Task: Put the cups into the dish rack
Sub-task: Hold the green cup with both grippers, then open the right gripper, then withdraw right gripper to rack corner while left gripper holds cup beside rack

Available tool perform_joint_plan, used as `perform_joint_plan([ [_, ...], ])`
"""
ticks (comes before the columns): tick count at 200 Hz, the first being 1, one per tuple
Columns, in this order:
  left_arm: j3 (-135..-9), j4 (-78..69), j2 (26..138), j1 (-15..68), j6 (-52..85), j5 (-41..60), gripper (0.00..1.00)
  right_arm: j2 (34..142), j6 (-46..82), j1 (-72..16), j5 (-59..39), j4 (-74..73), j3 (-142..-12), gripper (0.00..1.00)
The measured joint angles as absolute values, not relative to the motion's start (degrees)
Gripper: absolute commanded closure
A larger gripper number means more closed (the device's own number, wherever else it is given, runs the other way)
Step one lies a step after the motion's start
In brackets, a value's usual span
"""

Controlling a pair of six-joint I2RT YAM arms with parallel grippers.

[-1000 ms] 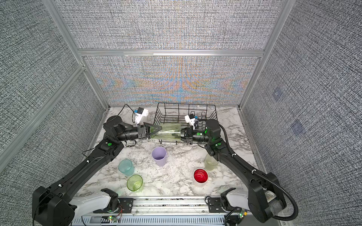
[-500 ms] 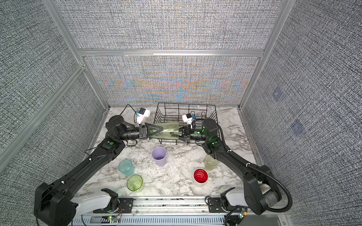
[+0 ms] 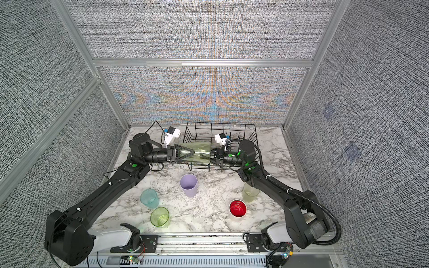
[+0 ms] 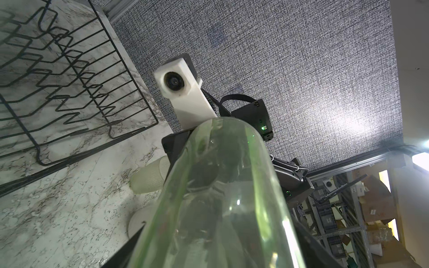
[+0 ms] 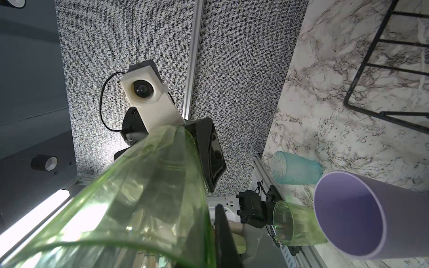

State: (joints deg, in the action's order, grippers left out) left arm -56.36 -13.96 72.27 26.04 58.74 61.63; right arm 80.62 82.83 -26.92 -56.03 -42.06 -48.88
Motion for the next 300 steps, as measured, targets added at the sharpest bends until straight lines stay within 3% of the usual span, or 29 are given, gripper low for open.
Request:
perform_joint_plan([
  [22, -56.4, -13.3, 72.2, 26.0, 58.5, 61.5, 0.27, 80.9, 83.2, -26.9, -56.2, -42.8, -48.9, 0.86],
  [57, -56.3, -12.6, 72.8, 26.3, 58.2, 62.1, 0.27, 81.0, 83.6, -27.0, -55.9, -43.1, -48.8, 0.68],
  [91, -57.2, -7.2, 72.0, 25.0, 54.7, 60.6, 0.27, 79.6, 83.0, -25.7, -55.5, -42.0, -47.5, 0.61],
  [129, -58.4, 2.9, 68.7, 24.2, 47.6, 53.4, 0.27, 75.5, 73.5, -24.6, -53.1, -28.1, -49.0, 0.52],
  [223, -59.1, 23.2, 60.2, 23.9, 32.8, 26.4, 0.29, 72.6, 38.4, -23.4, -32.2, 20.5, -62.2, 0.49],
  [300, -59.2, 28.0, 60.2, 23.9, 28.9, 19.4, 0.30, 71.9, 26.8, -22.2, -11.8, 34.4, -64.8, 0.46],
])
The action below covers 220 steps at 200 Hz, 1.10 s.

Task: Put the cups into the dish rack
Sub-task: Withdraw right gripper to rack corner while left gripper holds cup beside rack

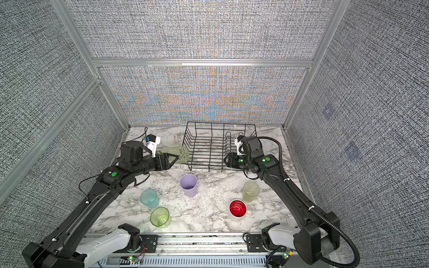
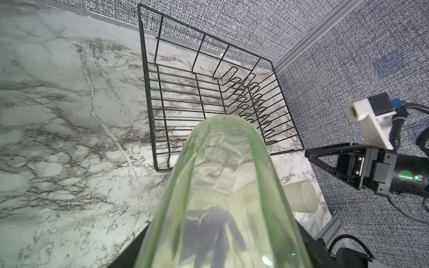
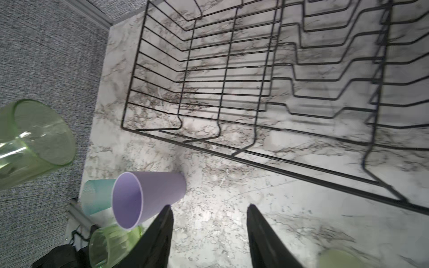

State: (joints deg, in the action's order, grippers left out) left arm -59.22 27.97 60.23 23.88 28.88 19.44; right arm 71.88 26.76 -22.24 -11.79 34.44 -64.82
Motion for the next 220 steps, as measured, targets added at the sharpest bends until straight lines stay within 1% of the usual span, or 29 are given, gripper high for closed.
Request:
perform_joint_plan([
  [33, -59.0, 28.8, 60.1, 23.9, 28.5, 17.4, 0.31, 72.1, 23.3, -19.3, -3.2, 37.1, -66.0, 0.46],
  [47, -59.3, 30.1, 59.9, 23.9, 28.3, 15.9, 0.30, 72.9, 21.4, -18.3, -1.3, 37.3, -66.8, 0.46],
  [90, -60.0, 34.1, 59.2, 23.9, 27.0, 10.5, 0.30, 79.5, 18.0, -19.0, -6.1, 38.4, -72.7, 0.45],
  [107, -60.3, 35.6, 59.2, 23.9, 26.6, 9.1, 0.30, 82.1, 17.6, -19.4, -6.4, 40.1, -75.0, 0.43],
  [120, -60.2, 36.4, 59.2, 23.9, 26.4, 8.8, 0.30, 83.2, 16.8, -19.3, -5.4, 41.5, -76.4, 0.39],
  [126, -60.2, 36.9, 59.2, 23.9, 26.3, 8.7, 0.30, 83.5, 16.3, -19.0, -4.7, 42.2, -77.1, 0.28],
  [131, -60.4, 37.4, 59.3, 23.9, 26.3, 8.7, 0.30, 83.7, 15.7, -18.4, -4.3, 42.9, -77.6, 0.27],
  [169, -61.5, 39.3, 60.2, 23.9, 25.6, 8.5, 0.31, 86.8, 12.4, -10.4, 0.5, 47.0, -82.8, 0.28],
  [195, -63.0, 41.0, 60.7, 23.9, 24.9, 8.5, 0.31, 91.1, 11.0, -4.2, 1.7, 47.4, -84.6, 0.32],
  [220, -62.5, 41.8, 60.0, 23.9, 24.2, 7.9, 0.31, 96.7, 7.9, -1.3, 1.5, 49.0, -88.1, 0.37],
])
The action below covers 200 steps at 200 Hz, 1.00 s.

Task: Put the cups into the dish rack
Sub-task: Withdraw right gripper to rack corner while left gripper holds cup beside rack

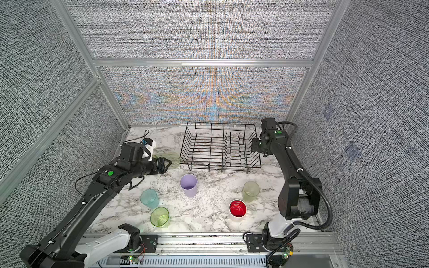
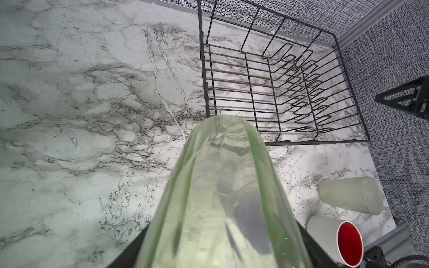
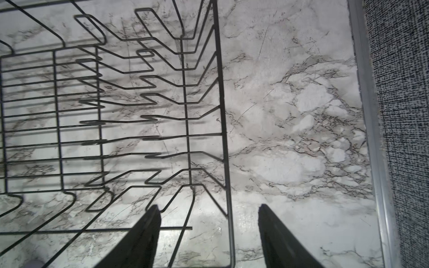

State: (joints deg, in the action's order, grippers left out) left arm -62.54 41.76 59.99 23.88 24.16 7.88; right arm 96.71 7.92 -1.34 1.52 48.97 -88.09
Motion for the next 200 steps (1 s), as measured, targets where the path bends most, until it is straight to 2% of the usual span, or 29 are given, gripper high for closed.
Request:
perform_joint_plan([
  [50, -61.7, 42.1, 59.9, 23.9, 23.9, 8.8, 0.32, 106.3, -0.2, 0.0, 2.7, 51.2, -93.3, 0.47],
  [96, -62.3, 40.4, 61.4, 23.9, 23.7, 12.0, 0.33, 110.8, -7.0, 0.0, 0.2, 53.3, -95.1, 0.72],
  [117, -63.6, 39.9, 63.5, 23.9, 23.2, 13.5, 0.33, 111.4, -8.6, 0.1, -2.0, 53.6, -95.3, 0.79],
  [171, -66.2, 37.5, 68.1, 23.9, 22.5, 16.1, 0.33, 112.9, -11.0, -2.1, -5.6, 52.6, -96.1, 0.87],
  [200, -68.4, 37.0, 71.4, 23.9, 22.0, 16.0, 0.33, 113.4, -11.9, -4.0, -6.3, 51.0, -96.4, 0.87],
])
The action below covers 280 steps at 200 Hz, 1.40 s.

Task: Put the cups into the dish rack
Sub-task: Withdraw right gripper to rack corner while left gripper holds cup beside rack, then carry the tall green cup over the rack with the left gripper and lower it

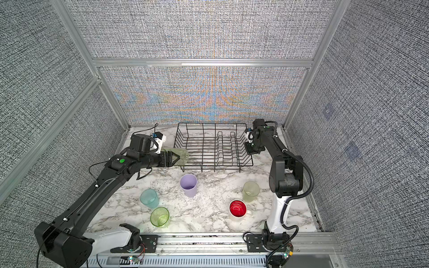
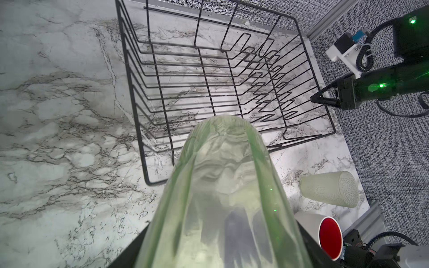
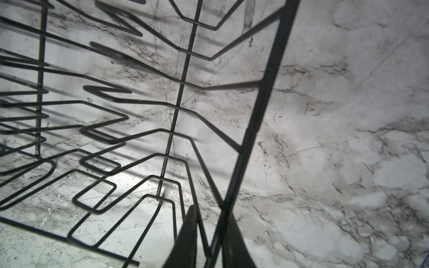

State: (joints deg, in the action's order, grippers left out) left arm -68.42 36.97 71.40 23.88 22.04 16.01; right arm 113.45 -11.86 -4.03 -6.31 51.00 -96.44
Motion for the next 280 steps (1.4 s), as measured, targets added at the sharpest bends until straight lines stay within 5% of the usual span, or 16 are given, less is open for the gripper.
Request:
perform_joint_plan([
  [52, -73.8, 37.3, 78.7, 23.9, 20.8, 13.9, 0.33, 113.4, -13.1, -5.9, -7.3, 49.4, -95.9, 0.87],
  [89, -78.5, 37.9, 84.1, 23.9, 19.3, 11.4, 0.34, 113.1, -14.3, -8.6, -4.7, 50.1, -95.5, 0.66],
  [130, -85.7, 39.0, 92.5, 23.9, 17.1, 9.0, 0.38, 109.5, -12.0, -9.4, -1.4, 51.1, -94.9, 0.57],
  [168, -92.8, 40.8, 98.9, 24.2, 14.7, 8.1, 0.40, 101.1, -4.4, -9.2, 3.7, 49.9, -92.0, 0.50],
  [179, -94.5, 40.8, 100.4, 24.5, 13.8, 7.5, 0.40, 98.1, -1.8, -9.2, 4.2, 49.1, -90.1, 0.38],
  [205, -99.0, 41.8, 104.7, 25.3, 12.1, 7.2, 0.40, 89.2, 4.2, -9.1, 4.2, 46.0, -82.5, 0.32],
  [280, -113.2, 47.8, 118.1, 26.6, 6.0, 3.8, 0.40, 67.3, 10.1, -9.1, 1.0, 41.8, -63.0, 0.32],
])
